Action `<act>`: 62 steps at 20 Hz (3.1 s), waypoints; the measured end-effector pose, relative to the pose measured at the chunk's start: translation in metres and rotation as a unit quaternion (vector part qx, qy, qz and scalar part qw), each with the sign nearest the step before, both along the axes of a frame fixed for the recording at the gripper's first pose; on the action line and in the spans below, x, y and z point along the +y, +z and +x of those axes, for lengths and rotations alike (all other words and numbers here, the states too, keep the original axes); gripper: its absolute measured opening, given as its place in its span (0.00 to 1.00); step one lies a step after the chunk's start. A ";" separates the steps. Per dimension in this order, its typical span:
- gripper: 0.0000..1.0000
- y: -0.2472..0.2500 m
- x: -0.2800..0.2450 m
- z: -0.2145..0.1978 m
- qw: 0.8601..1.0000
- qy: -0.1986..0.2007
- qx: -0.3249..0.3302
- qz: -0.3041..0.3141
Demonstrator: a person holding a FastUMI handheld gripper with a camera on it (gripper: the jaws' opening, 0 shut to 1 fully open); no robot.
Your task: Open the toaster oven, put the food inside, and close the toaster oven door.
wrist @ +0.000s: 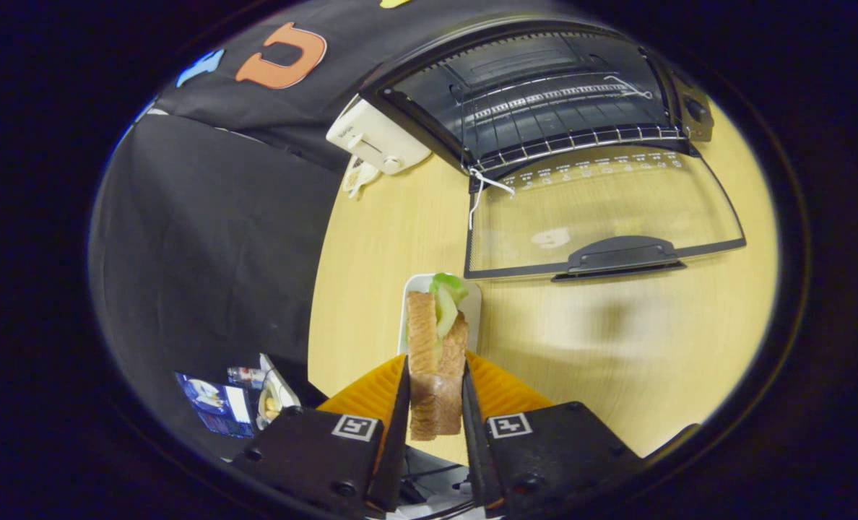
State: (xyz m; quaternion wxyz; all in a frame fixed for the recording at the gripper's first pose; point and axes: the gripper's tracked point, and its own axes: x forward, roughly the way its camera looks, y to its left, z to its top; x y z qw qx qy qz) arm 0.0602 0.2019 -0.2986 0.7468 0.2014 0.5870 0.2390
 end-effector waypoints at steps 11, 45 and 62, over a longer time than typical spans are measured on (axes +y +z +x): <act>0.39 0.061 0.010 -0.002 0.988 0.001 -0.005 0.154; 0.45 0.008 -0.127 0.221 0.877 -0.391 -0.224 0.166; 0.52 0.016 -0.122 0.289 0.901 -0.326 -0.256 0.127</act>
